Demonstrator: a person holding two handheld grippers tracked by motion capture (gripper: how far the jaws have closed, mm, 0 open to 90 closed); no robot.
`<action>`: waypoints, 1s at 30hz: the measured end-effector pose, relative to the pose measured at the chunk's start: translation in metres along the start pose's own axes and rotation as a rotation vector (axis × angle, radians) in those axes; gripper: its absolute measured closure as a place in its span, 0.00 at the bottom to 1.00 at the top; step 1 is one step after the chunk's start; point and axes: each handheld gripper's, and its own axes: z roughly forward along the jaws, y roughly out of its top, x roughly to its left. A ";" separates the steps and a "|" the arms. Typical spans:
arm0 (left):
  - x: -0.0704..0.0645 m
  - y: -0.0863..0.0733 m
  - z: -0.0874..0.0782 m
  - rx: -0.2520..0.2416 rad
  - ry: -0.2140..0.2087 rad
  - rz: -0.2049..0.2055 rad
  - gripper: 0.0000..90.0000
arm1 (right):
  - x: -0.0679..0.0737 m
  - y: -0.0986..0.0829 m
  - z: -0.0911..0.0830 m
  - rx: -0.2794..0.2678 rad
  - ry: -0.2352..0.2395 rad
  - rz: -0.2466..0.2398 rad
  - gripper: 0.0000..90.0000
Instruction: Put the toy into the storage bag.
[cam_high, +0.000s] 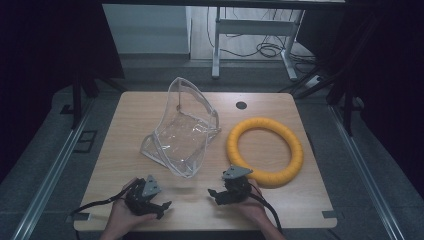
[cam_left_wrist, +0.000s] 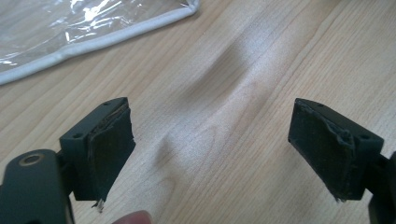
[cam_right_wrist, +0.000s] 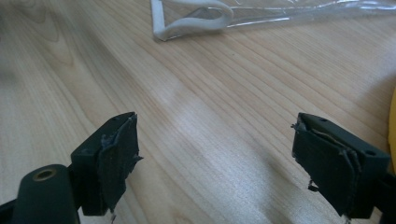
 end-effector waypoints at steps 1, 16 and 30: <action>0.000 0.000 -0.002 -0.008 0.002 -0.004 0.16 | 0.001 0.000 -0.001 -0.001 0.000 -0.005 0.17; -0.001 0.000 -0.001 -0.019 -0.022 -0.016 0.16 | 0.003 -0.002 -0.007 -0.003 0.020 -0.027 0.21; -0.001 0.001 -0.006 -0.057 -0.057 -0.044 0.17 | 0.004 0.000 -0.014 -0.022 0.049 -0.023 0.26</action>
